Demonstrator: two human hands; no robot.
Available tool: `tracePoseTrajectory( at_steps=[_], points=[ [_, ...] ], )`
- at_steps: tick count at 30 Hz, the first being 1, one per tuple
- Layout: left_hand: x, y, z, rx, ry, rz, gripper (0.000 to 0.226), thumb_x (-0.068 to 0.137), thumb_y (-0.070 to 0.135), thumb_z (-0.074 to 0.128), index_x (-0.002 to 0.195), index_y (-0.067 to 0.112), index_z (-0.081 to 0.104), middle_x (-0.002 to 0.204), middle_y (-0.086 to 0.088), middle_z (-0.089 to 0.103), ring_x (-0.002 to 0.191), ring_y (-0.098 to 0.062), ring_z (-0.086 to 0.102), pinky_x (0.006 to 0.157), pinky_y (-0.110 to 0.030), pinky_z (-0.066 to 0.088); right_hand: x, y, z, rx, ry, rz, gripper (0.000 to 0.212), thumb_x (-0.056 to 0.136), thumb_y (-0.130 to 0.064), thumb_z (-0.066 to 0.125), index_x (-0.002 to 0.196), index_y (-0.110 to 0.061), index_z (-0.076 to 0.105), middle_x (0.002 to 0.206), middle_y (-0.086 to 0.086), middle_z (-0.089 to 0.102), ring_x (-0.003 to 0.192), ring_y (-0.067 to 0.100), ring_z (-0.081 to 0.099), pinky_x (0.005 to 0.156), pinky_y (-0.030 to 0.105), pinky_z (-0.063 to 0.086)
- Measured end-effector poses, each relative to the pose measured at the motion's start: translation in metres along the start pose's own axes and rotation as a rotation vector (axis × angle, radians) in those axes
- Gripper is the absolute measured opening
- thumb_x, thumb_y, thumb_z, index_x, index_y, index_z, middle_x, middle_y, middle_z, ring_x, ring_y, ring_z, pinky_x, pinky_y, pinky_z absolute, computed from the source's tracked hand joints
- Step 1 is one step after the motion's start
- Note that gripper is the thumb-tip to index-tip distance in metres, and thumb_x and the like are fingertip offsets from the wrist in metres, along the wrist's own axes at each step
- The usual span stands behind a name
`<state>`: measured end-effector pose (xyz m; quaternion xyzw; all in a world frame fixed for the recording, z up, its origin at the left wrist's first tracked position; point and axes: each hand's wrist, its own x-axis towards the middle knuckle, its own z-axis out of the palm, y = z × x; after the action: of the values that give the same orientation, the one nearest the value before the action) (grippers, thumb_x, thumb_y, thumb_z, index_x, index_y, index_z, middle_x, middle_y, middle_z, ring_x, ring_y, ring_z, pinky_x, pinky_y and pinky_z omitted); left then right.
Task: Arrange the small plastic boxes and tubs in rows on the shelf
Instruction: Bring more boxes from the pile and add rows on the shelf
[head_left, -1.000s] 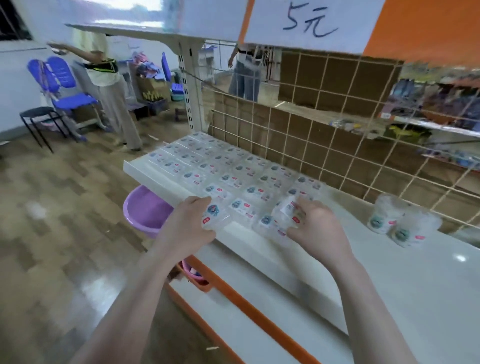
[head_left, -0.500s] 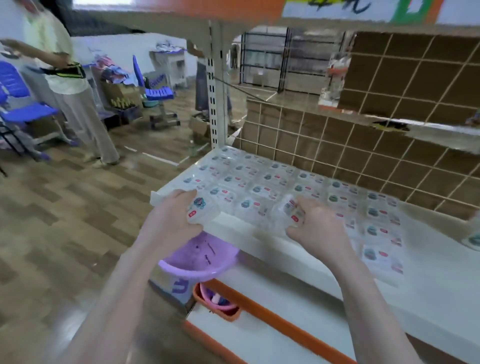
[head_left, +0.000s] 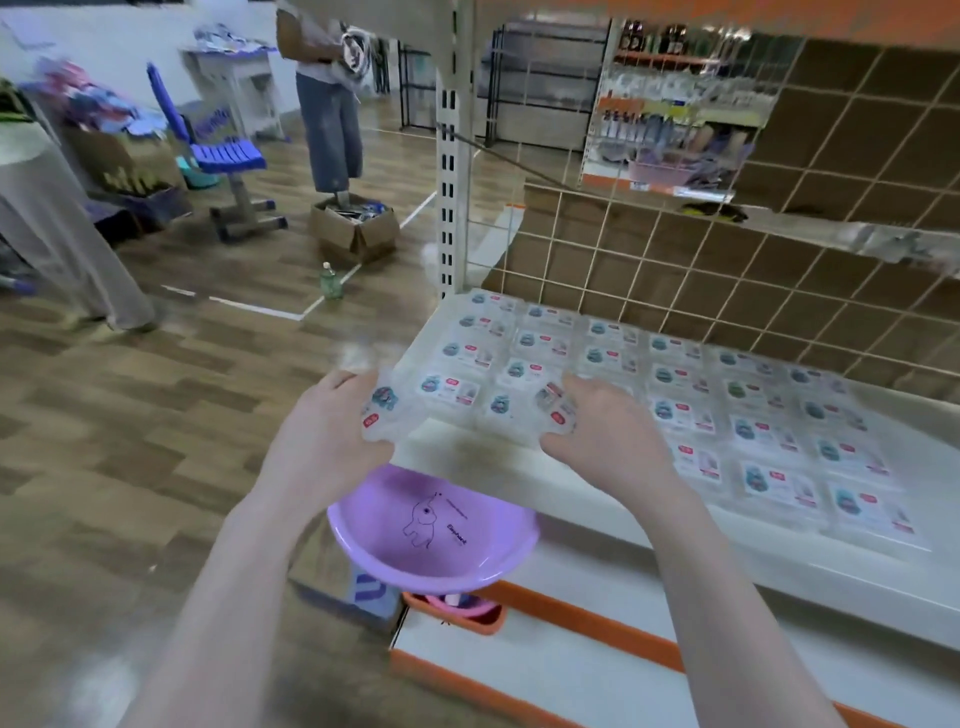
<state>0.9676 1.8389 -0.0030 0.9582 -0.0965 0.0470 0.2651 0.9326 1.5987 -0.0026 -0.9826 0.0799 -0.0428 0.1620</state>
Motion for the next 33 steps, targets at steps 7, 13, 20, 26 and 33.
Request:
tracePoseTrajectory(
  at_steps=[7,13,20,26,33],
  points=[
    [0.023,-0.005,0.014,0.024,-0.036,-0.017,0.054,0.067,0.012,0.07,0.119,0.011,0.055,0.115,-0.002,0.051,0.108,-0.026,0.05,0.079,-0.031,0.04,0.022,-0.009,0.009,-0.031,-0.03,0.05,0.037,0.078,-0.03,0.059,0.11,-0.013,0.05,0.109,0.006,0.056,0.106,0.027,0.05,0.069,0.029,0.03],
    [0.048,-0.007,0.014,0.038,-0.064,0.013,0.048,0.069,0.015,0.068,0.114,0.011,0.055,0.109,-0.003,0.053,0.107,-0.026,0.048,0.077,-0.032,0.039,0.031,-0.017,0.014,-0.063,-0.005,0.158,0.036,0.079,-0.031,0.058,0.109,-0.011,0.051,0.109,0.008,0.057,0.106,0.027,0.051,0.068,0.029,0.028],
    [0.084,-0.009,0.018,0.015,-0.135,0.139,0.049,0.07,0.015,0.071,0.114,0.006,0.055,0.104,-0.002,0.049,0.096,-0.024,0.049,0.07,-0.027,0.036,0.032,-0.031,0.023,-0.09,0.129,0.286,0.037,0.08,-0.033,0.059,0.106,-0.008,0.055,0.105,0.01,0.059,0.102,0.029,0.054,0.069,0.029,0.03],
    [0.106,-0.019,0.019,0.002,-0.171,0.248,0.047,0.067,0.015,0.071,0.112,0.014,0.056,0.104,0.0,0.052,0.095,-0.016,0.046,0.071,-0.024,0.028,0.042,-0.048,0.033,-0.104,0.17,0.374,0.045,0.081,-0.033,0.061,0.112,-0.002,0.052,0.11,0.013,0.057,0.104,0.031,0.054,0.072,0.031,0.036],
    [0.118,-0.023,0.02,0.047,-0.201,0.295,0.052,0.066,0.014,0.072,0.115,0.005,0.056,0.111,-0.013,0.054,0.104,-0.031,0.051,0.077,-0.031,0.037,0.042,-0.052,0.033,-0.11,0.108,0.392,0.063,0.084,-0.055,0.055,0.12,-0.004,0.051,0.118,0.013,0.052,0.111,0.031,0.049,0.083,0.036,0.04]
  ],
)
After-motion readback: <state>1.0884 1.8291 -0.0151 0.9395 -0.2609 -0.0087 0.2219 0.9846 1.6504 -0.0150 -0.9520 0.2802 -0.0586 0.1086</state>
